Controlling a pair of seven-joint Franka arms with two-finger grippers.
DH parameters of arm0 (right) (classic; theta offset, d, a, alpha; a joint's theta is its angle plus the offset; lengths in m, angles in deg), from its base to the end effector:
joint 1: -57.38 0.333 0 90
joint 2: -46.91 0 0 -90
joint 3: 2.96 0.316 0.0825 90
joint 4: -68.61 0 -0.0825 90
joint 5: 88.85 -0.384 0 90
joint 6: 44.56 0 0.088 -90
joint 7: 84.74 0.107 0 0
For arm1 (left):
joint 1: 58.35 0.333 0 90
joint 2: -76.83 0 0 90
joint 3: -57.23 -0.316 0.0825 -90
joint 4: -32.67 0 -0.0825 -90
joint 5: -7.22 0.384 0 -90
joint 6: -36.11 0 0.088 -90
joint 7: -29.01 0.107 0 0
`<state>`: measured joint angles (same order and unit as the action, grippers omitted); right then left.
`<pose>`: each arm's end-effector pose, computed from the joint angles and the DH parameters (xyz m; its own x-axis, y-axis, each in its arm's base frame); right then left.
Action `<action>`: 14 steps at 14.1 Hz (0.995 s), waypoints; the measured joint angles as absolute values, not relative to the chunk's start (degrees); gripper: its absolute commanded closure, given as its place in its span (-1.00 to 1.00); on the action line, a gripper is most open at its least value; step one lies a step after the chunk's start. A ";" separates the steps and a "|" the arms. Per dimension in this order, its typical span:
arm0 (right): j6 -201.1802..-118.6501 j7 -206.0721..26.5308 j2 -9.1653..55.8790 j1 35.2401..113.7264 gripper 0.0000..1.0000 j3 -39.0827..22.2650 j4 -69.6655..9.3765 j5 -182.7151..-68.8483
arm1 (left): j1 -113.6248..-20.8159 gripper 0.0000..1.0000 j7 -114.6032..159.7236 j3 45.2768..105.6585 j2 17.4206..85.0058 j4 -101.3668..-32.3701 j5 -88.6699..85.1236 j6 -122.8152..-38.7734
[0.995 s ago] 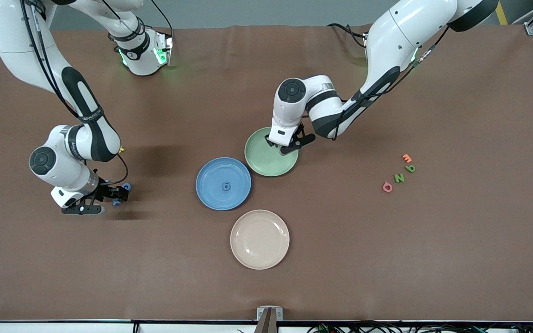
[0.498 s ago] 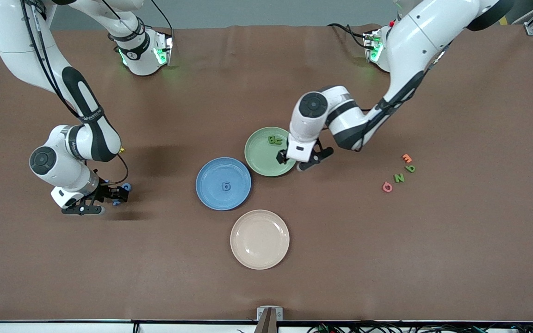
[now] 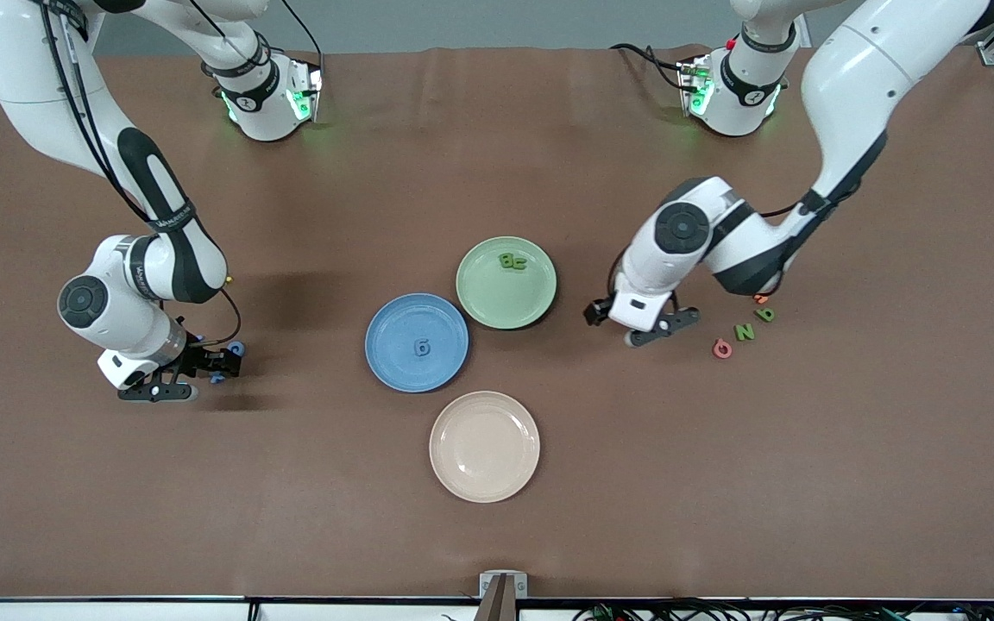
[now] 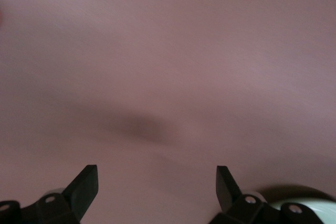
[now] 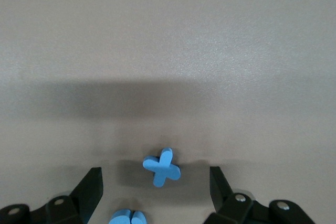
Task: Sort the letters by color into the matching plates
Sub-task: 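Grasp the blue x with the right gripper while the left gripper returns to the N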
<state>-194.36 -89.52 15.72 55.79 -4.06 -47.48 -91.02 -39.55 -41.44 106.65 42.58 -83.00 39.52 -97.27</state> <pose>0.6031 -0.0290 0.1792 0.9990 0.0070 0.0448 0.0073 -0.9999 -0.0068 0.5228 -0.2825 0.2410 0.9312 0.3616 -0.0461 0.3625 -0.9319 0.0134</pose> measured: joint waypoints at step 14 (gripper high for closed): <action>-194.04 -89.56 14.45 55.79 -0.10 -4.06 -46.30 -91.02 | -19.13 -0.95 -6.15 106.95 46.91 -85.83 39.69 -94.18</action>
